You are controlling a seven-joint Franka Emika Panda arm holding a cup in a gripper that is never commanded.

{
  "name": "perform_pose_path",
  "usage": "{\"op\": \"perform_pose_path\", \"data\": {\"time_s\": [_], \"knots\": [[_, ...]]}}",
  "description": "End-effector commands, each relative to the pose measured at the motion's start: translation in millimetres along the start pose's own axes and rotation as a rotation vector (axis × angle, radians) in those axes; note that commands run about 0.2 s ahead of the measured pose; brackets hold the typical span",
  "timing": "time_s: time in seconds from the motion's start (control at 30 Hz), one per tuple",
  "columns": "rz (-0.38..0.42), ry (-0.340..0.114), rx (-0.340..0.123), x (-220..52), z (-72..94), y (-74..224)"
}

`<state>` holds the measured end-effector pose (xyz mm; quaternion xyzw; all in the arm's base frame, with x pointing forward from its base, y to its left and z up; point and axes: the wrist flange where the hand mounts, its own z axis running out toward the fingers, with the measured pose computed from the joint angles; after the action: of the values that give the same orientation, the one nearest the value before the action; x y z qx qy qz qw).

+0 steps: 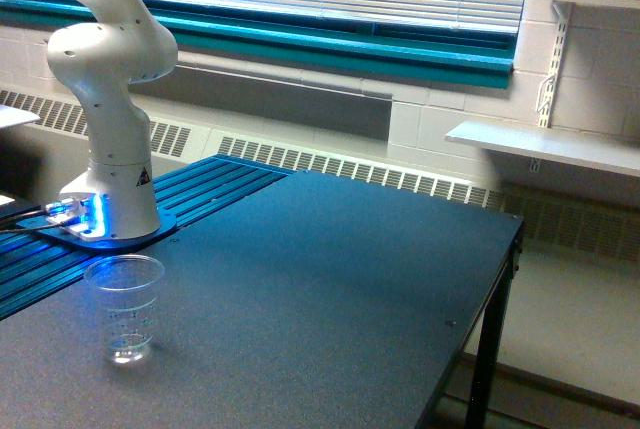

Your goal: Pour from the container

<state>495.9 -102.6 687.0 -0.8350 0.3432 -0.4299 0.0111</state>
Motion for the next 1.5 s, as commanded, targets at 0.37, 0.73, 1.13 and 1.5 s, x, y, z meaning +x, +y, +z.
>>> {"op": "perform_pose_path", "data": {"time_s": [0.37, 0.73, 1.13, 1.5], "knots": [[0.102, 0.001, -0.101, -36.1, -14.1, 85.2], [0.173, -0.042, -0.181, -70.1, -15.2, 143.0], [0.252, -0.1, -0.281, -98.0, -10.9, 200.1], [0.344, -0.156, -0.393, -120.5, 7.9, 250.7]]}}
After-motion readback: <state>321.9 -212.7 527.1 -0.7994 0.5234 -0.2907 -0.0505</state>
